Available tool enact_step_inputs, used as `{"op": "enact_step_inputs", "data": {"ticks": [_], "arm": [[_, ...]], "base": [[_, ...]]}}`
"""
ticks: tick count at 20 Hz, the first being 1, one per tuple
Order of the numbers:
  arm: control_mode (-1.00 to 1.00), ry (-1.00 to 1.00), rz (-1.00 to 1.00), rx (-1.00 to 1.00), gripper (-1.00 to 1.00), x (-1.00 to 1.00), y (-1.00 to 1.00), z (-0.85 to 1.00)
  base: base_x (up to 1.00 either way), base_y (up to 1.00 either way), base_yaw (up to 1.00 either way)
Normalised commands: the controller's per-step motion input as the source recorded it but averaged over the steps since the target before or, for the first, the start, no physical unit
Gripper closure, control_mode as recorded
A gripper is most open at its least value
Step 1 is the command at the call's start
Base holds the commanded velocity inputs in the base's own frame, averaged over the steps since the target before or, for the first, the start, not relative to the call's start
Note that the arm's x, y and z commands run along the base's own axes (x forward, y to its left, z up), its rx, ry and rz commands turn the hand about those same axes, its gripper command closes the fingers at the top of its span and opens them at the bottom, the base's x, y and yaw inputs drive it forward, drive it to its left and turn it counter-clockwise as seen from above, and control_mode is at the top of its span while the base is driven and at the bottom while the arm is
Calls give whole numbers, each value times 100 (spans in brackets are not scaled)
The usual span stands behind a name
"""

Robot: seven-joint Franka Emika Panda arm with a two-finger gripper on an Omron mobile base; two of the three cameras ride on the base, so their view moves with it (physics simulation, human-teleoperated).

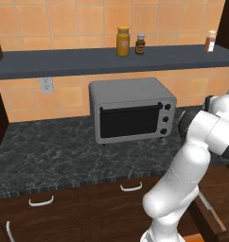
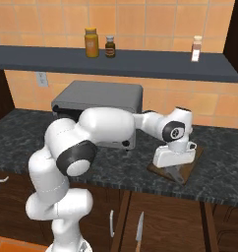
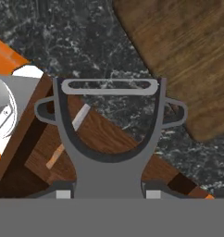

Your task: Place the appropriate cutting tool for cutting the carrot skin on the cutting board.

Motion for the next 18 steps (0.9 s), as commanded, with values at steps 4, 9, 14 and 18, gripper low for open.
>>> {"op": "enact_step_inputs", "data": {"ticks": [4, 9, 14, 18], "arm": [[-100, 7, 0, 0, 100, 52, -8, -29], [-100, 4, 0, 3, 100, 51, -20, -32], [-100, 2, 1, 5, 100, 48, -12, -34], [-100, 0, 4, 2, 100, 32, 0, -33]], "base": [[0, 0, 0], [0, 0, 0], [0, 0, 0], [0, 0, 0]]}}
